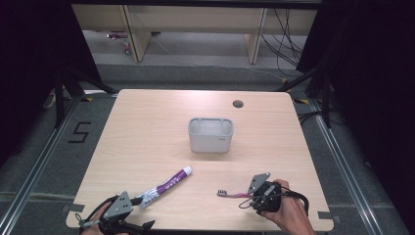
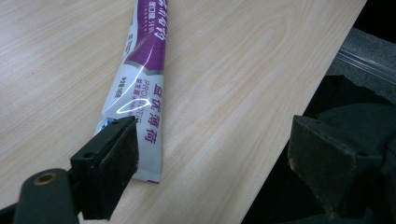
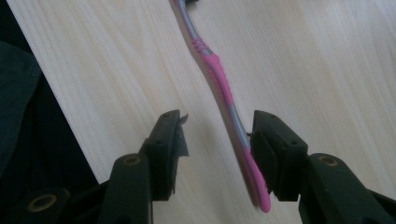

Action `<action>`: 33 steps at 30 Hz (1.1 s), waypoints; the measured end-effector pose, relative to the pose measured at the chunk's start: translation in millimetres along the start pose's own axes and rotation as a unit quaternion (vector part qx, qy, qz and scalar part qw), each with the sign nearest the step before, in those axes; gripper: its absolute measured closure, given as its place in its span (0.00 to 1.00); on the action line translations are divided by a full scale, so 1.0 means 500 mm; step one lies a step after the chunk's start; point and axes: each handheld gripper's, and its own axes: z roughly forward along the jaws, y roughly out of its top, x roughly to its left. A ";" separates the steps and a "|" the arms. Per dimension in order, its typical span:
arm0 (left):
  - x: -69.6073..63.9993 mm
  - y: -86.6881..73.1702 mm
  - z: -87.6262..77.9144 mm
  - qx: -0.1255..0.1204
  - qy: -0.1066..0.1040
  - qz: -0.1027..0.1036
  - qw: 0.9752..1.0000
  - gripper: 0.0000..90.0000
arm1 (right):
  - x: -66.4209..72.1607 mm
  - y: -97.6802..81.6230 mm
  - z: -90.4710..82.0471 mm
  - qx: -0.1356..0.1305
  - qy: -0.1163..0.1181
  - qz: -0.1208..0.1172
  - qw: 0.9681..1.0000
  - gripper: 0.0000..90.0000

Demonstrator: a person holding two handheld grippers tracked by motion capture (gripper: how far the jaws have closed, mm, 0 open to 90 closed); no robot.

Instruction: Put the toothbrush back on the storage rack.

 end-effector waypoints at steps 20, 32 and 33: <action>0.002 -0.001 0.001 0.009 -0.001 0.010 1.000 0.17 | -0.024 0.037 0.047 0.036 0.020 0.000 0.999 0.69; 0.002 -0.001 0.000 0.009 0.000 0.010 1.000 0.17 | -0.037 0.058 0.063 0.059 0.037 -0.024 0.997 0.74; 0.002 -0.001 0.000 0.009 0.000 0.010 1.000 0.17 | -0.037 0.058 0.063 0.059 0.037 -0.024 0.997 0.74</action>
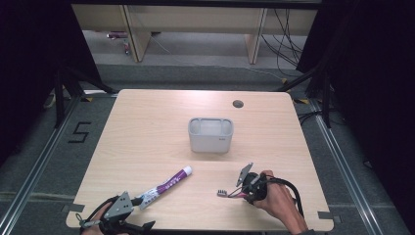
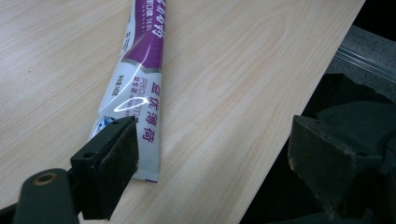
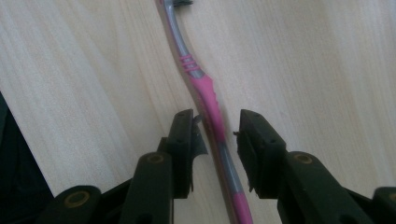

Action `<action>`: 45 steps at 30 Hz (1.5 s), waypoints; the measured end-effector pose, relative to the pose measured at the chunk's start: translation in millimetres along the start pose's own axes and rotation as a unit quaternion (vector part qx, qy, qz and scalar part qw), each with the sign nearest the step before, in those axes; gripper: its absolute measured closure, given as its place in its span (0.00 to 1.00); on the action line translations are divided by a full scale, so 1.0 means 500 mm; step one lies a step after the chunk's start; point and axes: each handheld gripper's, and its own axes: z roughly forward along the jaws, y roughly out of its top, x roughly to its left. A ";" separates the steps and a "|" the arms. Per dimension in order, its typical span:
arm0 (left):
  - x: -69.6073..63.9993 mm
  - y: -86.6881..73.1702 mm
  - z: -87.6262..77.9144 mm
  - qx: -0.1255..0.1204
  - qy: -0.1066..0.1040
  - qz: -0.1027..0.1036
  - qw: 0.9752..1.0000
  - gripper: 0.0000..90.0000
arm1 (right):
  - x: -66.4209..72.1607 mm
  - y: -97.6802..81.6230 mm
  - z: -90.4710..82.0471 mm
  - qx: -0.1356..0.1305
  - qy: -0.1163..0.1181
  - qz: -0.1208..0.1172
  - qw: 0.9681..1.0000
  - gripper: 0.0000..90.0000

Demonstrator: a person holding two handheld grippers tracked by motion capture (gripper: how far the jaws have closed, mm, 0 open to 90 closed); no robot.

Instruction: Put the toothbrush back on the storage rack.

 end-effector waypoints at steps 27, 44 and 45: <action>0.000 0.000 0.000 -0.001 0.000 -0.001 1.000 0.17 | -0.008 0.020 0.022 0.050 0.027 -0.013 0.998 0.89; -0.001 0.000 0.001 0.000 -0.002 -0.001 1.000 0.17 | -0.006 0.030 0.026 0.073 0.031 -0.008 0.997 0.92; -0.002 0.000 0.003 -0.005 -0.001 -0.008 1.000 0.17 | -0.006 0.030 0.025 0.075 0.031 -0.006 0.997 0.92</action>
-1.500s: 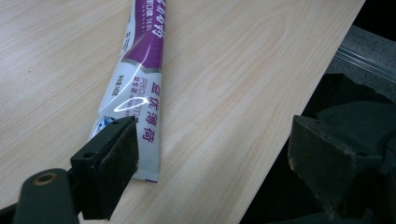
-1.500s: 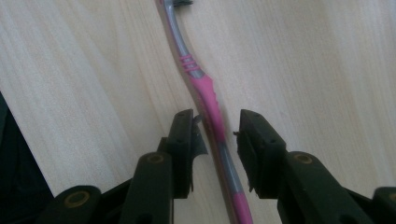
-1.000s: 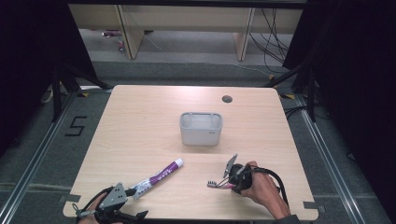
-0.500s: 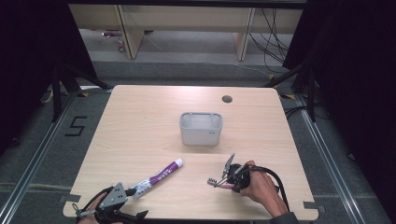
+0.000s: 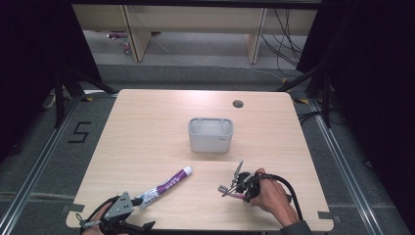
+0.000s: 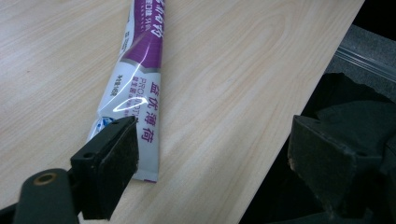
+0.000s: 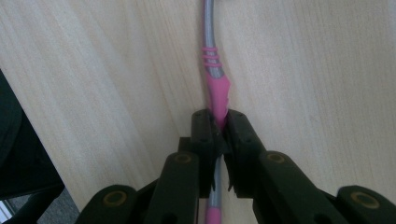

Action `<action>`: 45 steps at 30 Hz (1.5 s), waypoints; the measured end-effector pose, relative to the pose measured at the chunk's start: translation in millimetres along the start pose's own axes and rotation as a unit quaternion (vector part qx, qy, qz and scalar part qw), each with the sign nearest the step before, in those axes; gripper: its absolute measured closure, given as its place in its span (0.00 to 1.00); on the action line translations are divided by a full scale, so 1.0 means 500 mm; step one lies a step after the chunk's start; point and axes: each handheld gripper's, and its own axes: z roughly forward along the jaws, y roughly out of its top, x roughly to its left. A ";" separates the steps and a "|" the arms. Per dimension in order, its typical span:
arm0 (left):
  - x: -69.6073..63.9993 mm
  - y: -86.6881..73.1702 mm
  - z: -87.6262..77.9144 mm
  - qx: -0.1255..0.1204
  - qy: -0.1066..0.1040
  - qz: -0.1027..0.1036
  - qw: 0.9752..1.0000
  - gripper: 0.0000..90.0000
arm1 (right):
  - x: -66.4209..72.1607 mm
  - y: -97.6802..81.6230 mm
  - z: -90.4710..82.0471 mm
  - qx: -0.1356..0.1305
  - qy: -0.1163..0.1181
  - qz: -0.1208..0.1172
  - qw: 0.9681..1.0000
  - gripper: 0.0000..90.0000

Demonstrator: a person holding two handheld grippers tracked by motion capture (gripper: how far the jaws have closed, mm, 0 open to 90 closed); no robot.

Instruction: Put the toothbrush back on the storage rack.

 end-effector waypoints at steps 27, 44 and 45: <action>-0.002 0.000 0.001 -0.005 -0.003 -0.007 1.000 0.17 | -0.012 -0.031 -0.069 -0.124 -0.025 0.031 0.991 0.92; 0.000 0.000 0.000 -0.009 -0.004 -0.010 1.000 0.17 | -0.031 -0.049 -0.110 -0.255 -0.045 0.047 0.965 0.92; 0.000 0.000 0.000 -0.007 -0.004 -0.010 1.000 0.17 | -0.030 -0.048 -0.111 -0.262 -0.046 0.057 0.962 0.92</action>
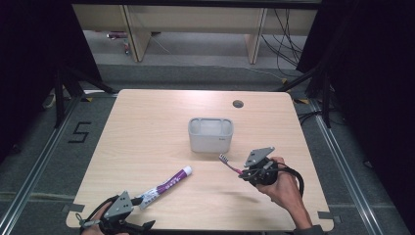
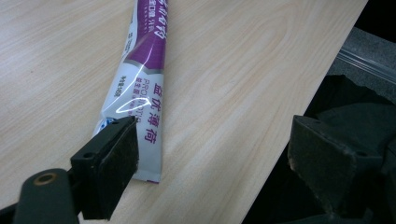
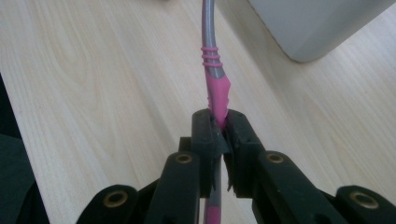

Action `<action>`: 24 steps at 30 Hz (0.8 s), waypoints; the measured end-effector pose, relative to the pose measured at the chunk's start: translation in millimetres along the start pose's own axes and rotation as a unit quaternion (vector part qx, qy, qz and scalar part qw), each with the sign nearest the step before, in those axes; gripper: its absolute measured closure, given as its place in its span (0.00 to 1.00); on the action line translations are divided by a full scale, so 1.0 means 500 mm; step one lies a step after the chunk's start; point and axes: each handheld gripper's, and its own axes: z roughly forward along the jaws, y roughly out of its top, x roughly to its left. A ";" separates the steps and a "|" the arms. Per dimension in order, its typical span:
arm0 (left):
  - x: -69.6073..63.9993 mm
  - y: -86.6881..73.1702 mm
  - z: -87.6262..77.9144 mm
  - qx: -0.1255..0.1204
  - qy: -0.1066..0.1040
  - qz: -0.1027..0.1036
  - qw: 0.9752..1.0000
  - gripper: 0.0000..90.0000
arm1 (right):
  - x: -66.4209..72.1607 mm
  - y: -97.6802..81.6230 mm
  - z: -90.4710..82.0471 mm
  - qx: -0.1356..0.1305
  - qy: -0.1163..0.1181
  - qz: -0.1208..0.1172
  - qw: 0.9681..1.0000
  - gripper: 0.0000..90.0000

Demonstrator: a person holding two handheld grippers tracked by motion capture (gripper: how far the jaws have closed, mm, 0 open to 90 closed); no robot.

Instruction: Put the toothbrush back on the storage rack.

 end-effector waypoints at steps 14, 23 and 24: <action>-0.002 -0.001 0.001 -0.002 0.001 0.000 1.000 0.17 | -0.017 0.009 -0.029 -0.093 -0.024 0.029 0.995 0.92; -0.002 -0.001 0.001 0.001 0.001 0.002 1.000 0.17 | -0.029 0.013 -0.046 -0.154 -0.043 0.051 0.986 0.92; 0.000 -0.001 -0.001 0.009 0.001 0.011 1.000 0.17 | -0.032 0.014 -0.049 -0.157 -0.048 0.044 0.986 0.92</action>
